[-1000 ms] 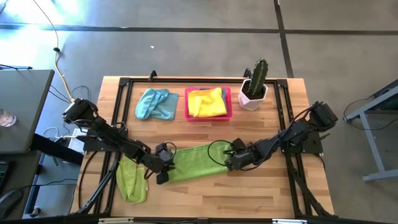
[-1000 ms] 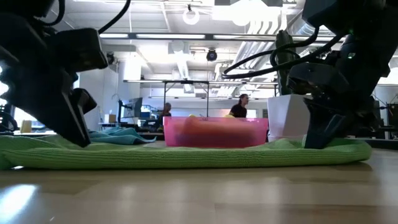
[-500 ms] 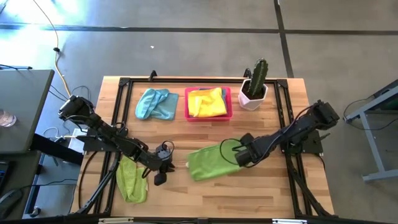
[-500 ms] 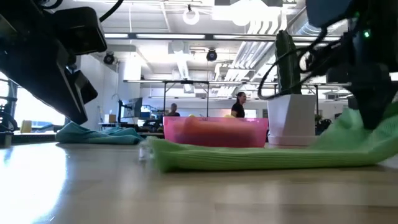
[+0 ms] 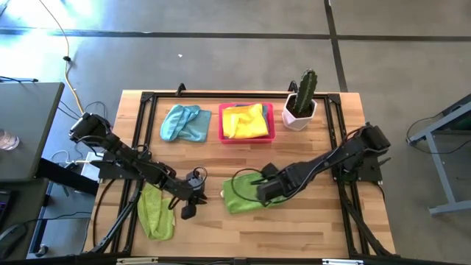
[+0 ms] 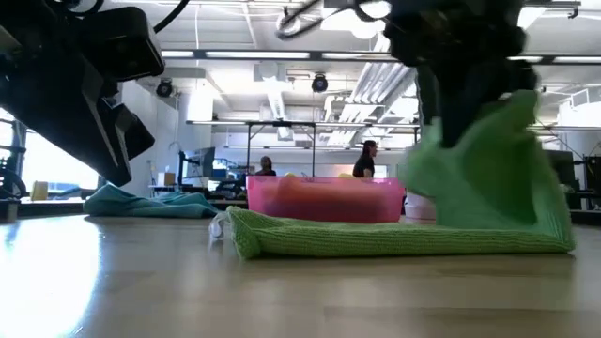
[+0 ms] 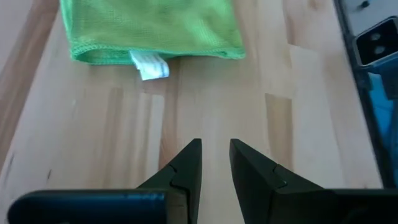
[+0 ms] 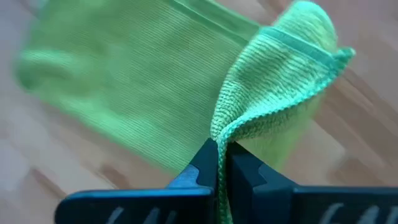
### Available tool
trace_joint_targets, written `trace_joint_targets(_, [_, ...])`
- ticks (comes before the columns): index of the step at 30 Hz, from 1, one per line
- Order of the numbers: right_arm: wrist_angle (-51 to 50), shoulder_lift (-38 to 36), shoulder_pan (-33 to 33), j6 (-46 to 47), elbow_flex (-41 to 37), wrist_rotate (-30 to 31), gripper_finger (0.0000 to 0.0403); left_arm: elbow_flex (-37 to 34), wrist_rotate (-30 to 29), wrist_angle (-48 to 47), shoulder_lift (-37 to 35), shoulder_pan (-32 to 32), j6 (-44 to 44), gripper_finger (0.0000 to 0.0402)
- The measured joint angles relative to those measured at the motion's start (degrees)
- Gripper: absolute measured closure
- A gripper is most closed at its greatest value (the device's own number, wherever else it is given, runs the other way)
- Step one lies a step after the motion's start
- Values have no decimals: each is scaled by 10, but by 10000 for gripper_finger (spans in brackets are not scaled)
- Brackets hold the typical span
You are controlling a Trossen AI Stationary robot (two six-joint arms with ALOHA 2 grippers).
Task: Fold microfiber towels
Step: Fold the green microfiber cloth
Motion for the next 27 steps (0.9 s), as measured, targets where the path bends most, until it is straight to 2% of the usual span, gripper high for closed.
trace_joint_targets(4, [12, 52, -9, -21, 58, 36, 403, 0, 10, 6, -1, 6, -9, 328])
trace_joint_targets(7, [11, 94, -19, -30, 101, 48, 403, 0, -5, 10, -1, 7, -32, 328])
trace_joint_targets(12, [12, 164, -40, -61, 167, 44, 403, 0, 0, 11, -1, 1, -36, 328])
trace_joint_targets(16, [7, 205, -50, -85, 223, 16, 403, 0, 0, 12, -1, -11, -40, 328])
trace_joint_targets(22, [-77, 238, -51, -102, 331, -2, 403, 0, 4, 11, -1, -25, -33, 328])
trace_joint_targets(27, [-136, 268, -49, -100, 408, 31, 403, 0, 40, 10, -1, -39, -29, 328])
